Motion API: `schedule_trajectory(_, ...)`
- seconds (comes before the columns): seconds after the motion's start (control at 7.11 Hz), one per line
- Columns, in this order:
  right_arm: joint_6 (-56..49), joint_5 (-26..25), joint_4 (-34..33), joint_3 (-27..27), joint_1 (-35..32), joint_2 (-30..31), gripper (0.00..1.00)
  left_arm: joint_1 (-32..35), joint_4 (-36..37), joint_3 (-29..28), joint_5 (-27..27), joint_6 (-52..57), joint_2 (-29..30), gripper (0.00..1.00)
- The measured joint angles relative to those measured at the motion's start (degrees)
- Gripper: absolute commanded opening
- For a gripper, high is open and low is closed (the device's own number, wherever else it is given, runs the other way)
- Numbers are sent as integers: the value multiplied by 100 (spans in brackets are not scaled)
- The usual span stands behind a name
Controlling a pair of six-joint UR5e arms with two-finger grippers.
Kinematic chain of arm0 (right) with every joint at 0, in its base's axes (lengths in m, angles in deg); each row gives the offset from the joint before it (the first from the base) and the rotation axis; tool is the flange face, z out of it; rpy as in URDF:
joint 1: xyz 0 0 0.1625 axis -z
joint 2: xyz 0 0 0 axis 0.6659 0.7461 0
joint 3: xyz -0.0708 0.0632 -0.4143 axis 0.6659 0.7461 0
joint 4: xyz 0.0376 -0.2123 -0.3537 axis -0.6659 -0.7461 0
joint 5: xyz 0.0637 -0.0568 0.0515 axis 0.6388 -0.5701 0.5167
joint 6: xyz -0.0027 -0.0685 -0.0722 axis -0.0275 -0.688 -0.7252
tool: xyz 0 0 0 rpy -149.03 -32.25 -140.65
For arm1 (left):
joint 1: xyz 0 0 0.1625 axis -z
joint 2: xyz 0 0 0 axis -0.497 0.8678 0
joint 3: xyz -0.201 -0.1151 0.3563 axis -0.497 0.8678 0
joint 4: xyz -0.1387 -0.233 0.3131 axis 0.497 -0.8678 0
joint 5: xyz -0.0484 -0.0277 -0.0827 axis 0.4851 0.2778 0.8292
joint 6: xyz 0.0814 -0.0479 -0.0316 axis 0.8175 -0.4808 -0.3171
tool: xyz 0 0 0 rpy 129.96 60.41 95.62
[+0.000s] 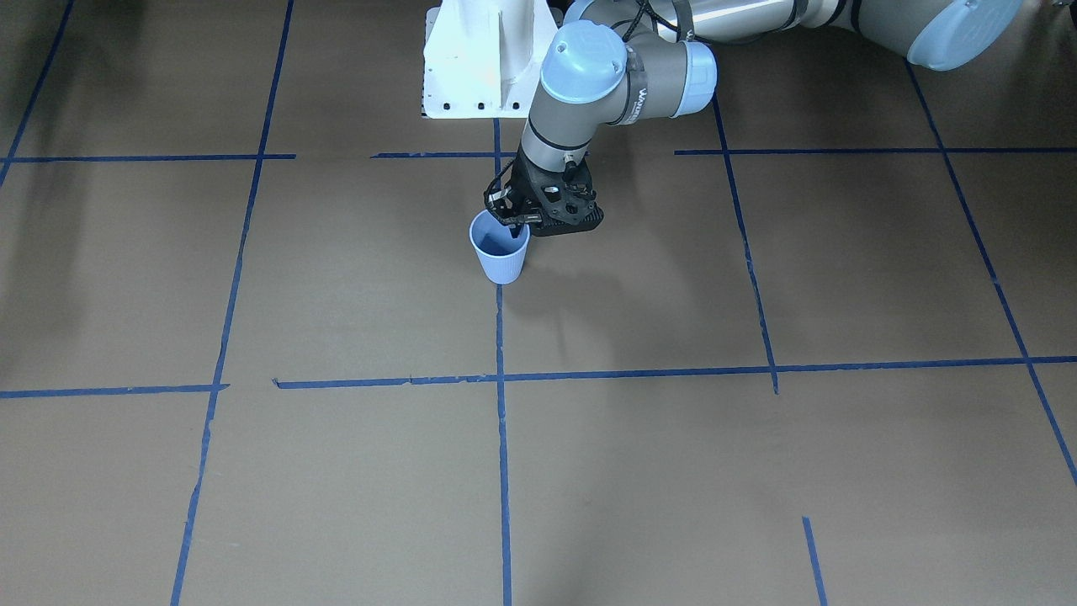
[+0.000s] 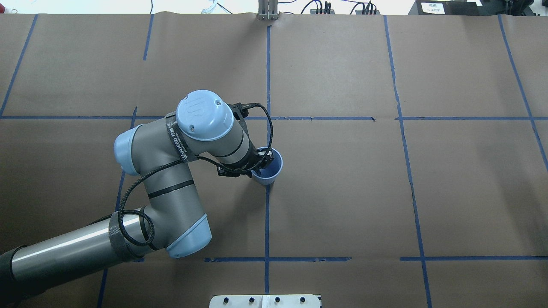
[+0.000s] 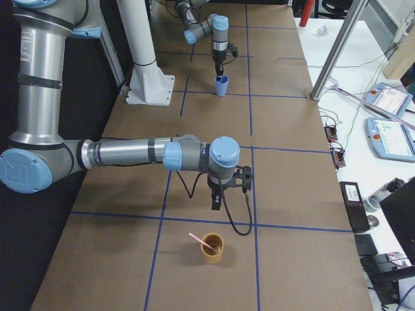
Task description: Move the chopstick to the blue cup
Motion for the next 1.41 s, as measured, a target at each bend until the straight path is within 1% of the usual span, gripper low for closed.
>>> schedule_trajectory(0.14, 0, -4, 2, -2, 1, 1, 100, 46, 23, 158, 2, -27, 30, 100)
schedule_trajectory(0.28, -11, -15, 6, -13, -4, 2, 100, 182, 104, 473, 6, -45, 17, 100)
schedule_trajectory(0.42, -41, -77, 7, -30, -17, 15, 99, 376, 315, 945, 16, -48, -88, 100)
schedule_trajectory(0.7, -337, -462, 5, 17, -175, 72, 99, 743, 850, 2113, 33, -6, -686, 100)
schedule_trajectory(0.84, -733, -581, 0, 180, -394, 103, 99, 890, 977, 2434, 46, 12, -930, 100)
schedule_trajectory(1.13, -1423, -628, -2, 605, -923, 217, 98, 1034, 1041, 2638, 44, 19, -1178, 100)
schedule_trajectory(1.41, -1584, -649, -1, 777, -1088, 457, 95, 1061, 1050, 2710, 35, 18, -1251, 100)
